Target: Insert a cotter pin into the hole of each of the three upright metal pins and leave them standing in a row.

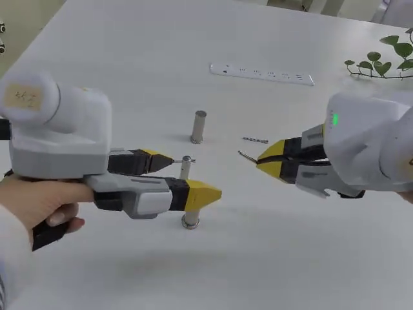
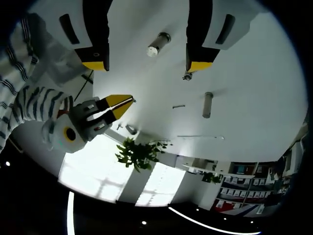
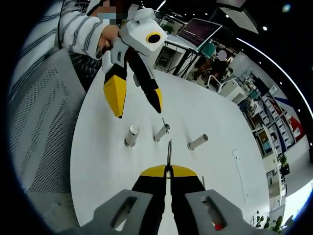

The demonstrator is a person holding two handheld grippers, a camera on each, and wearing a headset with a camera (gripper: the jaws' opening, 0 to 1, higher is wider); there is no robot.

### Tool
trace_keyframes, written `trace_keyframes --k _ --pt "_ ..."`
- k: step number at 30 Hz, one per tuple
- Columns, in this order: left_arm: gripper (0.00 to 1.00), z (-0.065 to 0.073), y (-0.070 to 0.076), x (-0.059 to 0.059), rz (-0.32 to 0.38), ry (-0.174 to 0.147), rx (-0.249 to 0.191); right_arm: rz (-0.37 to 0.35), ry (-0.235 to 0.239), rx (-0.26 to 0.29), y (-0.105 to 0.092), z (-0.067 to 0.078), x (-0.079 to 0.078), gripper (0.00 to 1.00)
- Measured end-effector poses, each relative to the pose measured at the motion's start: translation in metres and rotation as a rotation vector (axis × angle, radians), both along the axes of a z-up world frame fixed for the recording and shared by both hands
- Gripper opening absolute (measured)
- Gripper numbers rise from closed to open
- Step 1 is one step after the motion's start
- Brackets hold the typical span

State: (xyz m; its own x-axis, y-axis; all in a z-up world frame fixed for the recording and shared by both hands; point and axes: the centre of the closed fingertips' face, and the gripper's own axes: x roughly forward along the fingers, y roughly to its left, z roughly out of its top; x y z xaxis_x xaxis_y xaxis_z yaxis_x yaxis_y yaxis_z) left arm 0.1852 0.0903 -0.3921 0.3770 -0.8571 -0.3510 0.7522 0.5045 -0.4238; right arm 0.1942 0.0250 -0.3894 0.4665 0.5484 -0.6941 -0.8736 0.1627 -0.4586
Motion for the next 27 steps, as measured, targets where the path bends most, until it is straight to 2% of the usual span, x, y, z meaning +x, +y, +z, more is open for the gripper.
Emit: trace_keyframes --k 2,5,9,12,14,17,19,20,27 --pt "0.57 0.002 -0.003 -0.001 -0.007 0.003 -0.005 0.015 0.014 0.012 0.005 0.002 -0.005 0.0" --pt "0.5 0.008 -0.008 -0.003 -0.02 0.006 -0.029 0.033 0.004 0.014 0.012 0.006 -0.009 0.0" --pt "0.42 0.019 -0.016 -0.006 -0.032 0.015 -0.088 0.049 -0.005 0.023 0.022 0.013 -0.013 0.0" --pt "0.39 0.025 -0.017 -0.004 -0.021 0.02 -0.118 0.062 -0.016 0.031 0.029 0.018 -0.015 0.0" --pt "0.34 0.031 -0.017 -0.003 -0.018 0.031 -0.149 0.071 -0.029 0.028 0.032 0.021 -0.016 0.0" --pt "0.25 0.033 -0.017 -0.003 -0.02 0.048 -0.165 0.08 -0.043 0.023 0.035 0.023 -0.016 0.0" --pt "0.21 0.032 -0.016 -0.004 -0.02 0.084 -0.17 0.084 -0.049 0.018 0.036 0.024 -0.016 0.0" --pt "0.2 0.031 -0.016 -0.006 -0.022 0.112 -0.173 0.088 -0.055 0.011 0.036 0.024 -0.017 0.0" --pt "0.17 0.031 -0.018 -0.007 -0.022 0.141 -0.19 0.106 -0.063 -0.006 0.04 0.022 -0.021 0.0"
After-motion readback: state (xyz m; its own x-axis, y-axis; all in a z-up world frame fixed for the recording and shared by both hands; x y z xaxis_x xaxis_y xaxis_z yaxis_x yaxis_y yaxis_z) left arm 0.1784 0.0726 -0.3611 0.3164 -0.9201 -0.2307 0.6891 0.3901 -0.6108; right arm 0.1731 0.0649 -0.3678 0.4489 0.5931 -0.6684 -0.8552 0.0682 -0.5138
